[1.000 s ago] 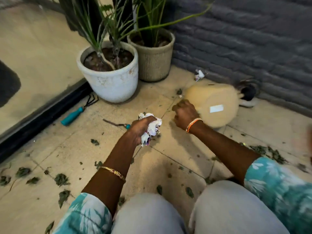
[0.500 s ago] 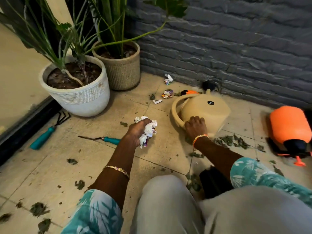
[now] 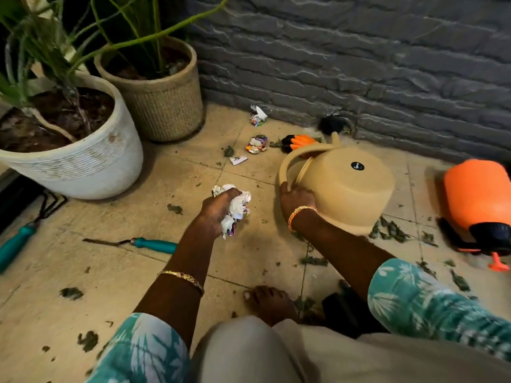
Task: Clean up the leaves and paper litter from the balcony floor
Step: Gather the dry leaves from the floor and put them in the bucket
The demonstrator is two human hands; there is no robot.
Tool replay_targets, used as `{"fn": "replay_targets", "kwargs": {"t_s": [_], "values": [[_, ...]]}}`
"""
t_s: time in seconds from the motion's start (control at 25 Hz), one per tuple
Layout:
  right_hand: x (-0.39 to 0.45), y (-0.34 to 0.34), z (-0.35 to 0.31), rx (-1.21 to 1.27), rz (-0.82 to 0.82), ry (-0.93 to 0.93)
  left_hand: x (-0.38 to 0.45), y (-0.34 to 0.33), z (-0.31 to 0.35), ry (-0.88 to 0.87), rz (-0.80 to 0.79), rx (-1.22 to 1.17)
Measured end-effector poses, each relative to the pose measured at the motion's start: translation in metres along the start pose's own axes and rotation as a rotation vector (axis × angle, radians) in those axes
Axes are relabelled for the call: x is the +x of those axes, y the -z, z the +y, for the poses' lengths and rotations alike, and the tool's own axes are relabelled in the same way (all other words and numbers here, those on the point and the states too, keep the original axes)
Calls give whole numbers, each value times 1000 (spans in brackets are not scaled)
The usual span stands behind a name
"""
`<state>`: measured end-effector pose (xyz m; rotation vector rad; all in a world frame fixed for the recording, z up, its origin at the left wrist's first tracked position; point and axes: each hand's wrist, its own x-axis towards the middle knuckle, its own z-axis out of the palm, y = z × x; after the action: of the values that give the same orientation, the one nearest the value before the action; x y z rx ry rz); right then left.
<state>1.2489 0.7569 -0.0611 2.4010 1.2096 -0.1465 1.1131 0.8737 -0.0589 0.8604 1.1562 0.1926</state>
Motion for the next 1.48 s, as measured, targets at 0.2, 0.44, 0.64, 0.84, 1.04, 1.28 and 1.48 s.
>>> {"fn": "replay_targets", "kwargs": {"t_s": [0.2,0.44,0.64,0.84,1.04,1.28,1.48], "values": [[-27,-22,29,107,-153,-173,19,-41,4,12,-26,42],[-17,5,49,192,-108,-300,37,-65,6,-29,-27,82],[87,26,26,439,110,6,63,-52,20,-56,59,52],[195,-3,-4,640,87,59,100,-20,43,-99,131,62],[240,-35,-8,558,15,64,127,-12,41,-74,246,54],[247,-39,-6,532,326,75,144,-13,34,-26,171,9],[241,-26,3,900,391,-41,148,-14,36,7,53,-7]]}}
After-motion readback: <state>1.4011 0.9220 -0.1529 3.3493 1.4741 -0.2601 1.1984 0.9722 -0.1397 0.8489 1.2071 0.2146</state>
